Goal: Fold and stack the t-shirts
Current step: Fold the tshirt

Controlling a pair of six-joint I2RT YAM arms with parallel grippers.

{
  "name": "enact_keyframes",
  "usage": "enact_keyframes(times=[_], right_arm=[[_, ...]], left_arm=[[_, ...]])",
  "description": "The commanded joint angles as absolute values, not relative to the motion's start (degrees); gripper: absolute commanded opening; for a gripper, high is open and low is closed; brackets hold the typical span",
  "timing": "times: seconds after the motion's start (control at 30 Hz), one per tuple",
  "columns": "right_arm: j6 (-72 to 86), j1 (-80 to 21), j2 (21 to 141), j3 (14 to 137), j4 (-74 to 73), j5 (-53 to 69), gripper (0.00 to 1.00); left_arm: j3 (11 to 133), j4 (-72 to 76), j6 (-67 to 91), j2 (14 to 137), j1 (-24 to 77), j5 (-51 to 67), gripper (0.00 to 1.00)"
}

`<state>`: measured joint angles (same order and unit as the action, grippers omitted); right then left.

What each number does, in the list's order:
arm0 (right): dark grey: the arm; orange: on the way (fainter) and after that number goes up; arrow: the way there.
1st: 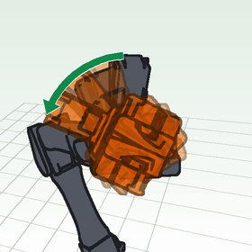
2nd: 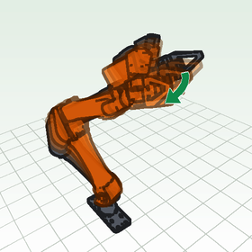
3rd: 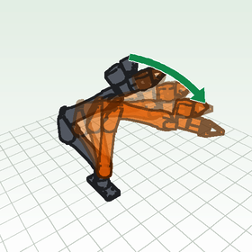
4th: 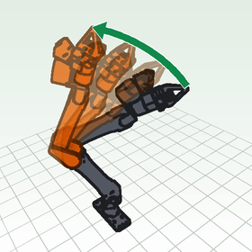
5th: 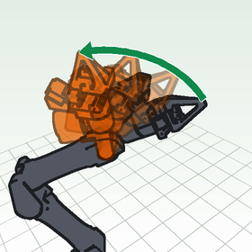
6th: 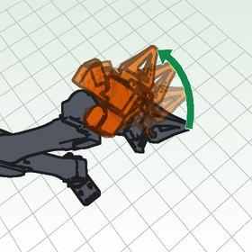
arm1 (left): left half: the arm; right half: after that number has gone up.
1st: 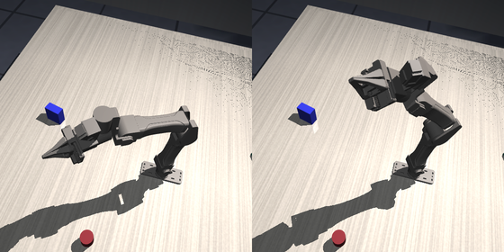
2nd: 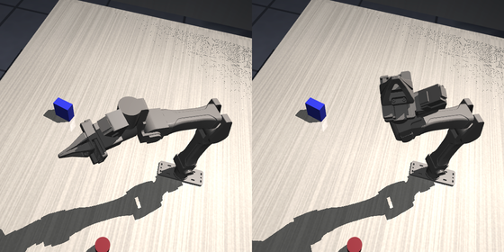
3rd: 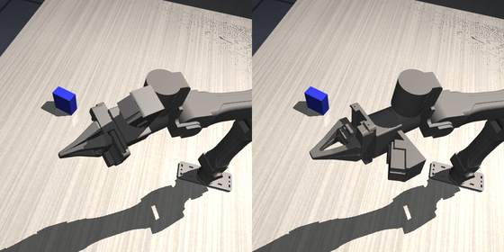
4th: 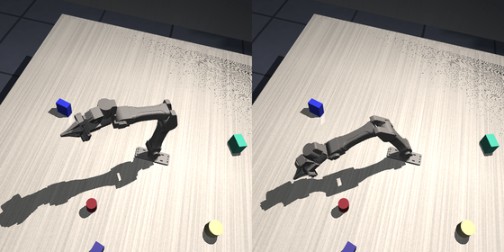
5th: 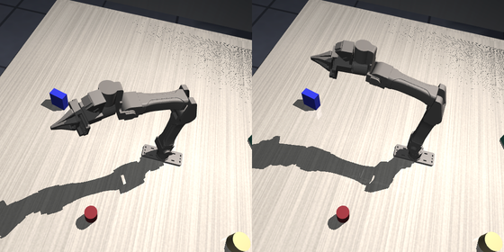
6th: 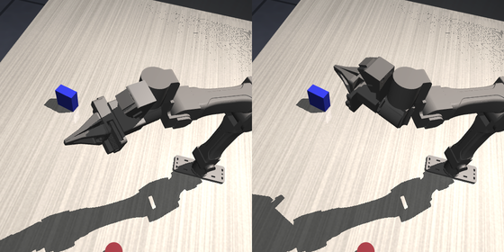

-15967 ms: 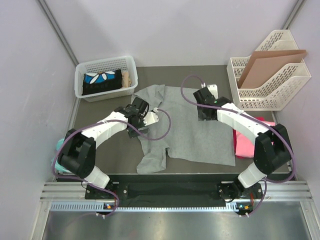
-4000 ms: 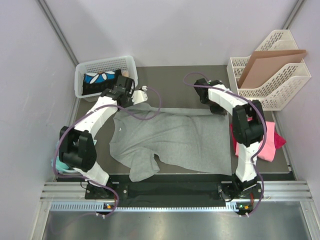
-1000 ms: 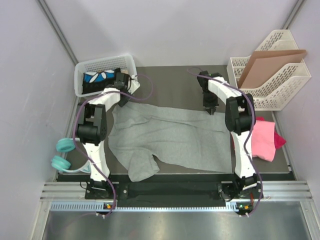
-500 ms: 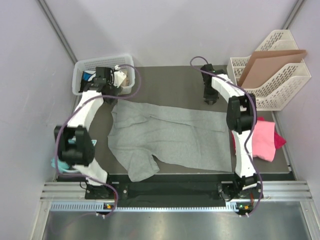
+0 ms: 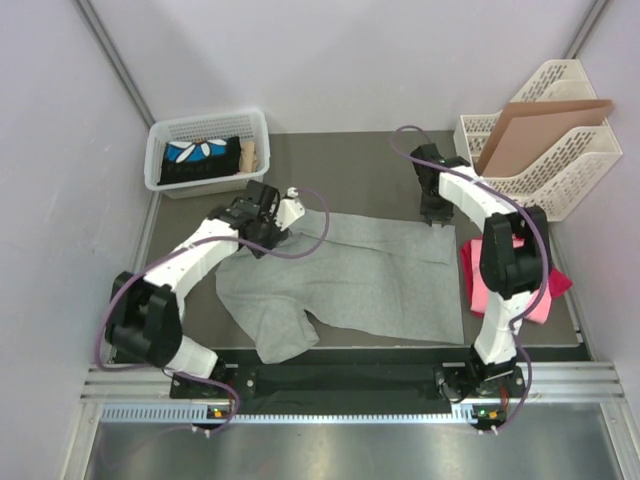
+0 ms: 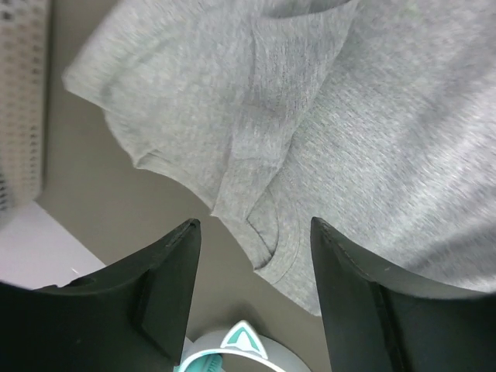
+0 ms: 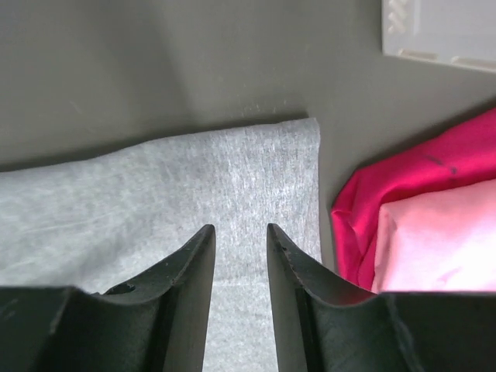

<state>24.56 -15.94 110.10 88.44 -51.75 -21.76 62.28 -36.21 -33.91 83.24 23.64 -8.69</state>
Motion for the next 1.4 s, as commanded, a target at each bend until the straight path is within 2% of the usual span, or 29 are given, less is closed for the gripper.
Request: enact_keyframes(times=[0.0, 0.37, 0.8, 1.0, 1.23, 1.37], right_arm=[[26.28, -16.26, 113.72, 87.98, -50.80, -23.11, 0.34], [26.19, -14.86, 122.33, 91.40, -52.29, -22.59, 0.34], [23.29, -11.78, 143.69, 123.21, -62.66, -22.33, 0.29], [23.29, -11.86, 140.73, 125.16, -62.23, -20.13, 0.28], [23.55, -10.81, 125.61, 108.30, -56.70, -21.54, 0.53], [23.99, -9.49, 123.40, 102.13, -55.72, -21.45, 0.58]], left_arm=[[65.65, -33.83, -32.08, 86.39, 23.03, -11.08, 0.63], [64.86, -35.51, -33.31, 81.57, 23.12, -9.67, 0.64], [66.27, -40.43, -31.38, 72.52, 20.05, -9.76, 0.68], [63.72, -40.87, -31.64, 71.80, 15.82, -5.63, 0.69], [70.13, -43.15, -28.57, 76.73, 16.00, -0.44, 0.68], [70.32, -43.24, -28.48, 76.30, 16.52, -0.35, 0.67]])
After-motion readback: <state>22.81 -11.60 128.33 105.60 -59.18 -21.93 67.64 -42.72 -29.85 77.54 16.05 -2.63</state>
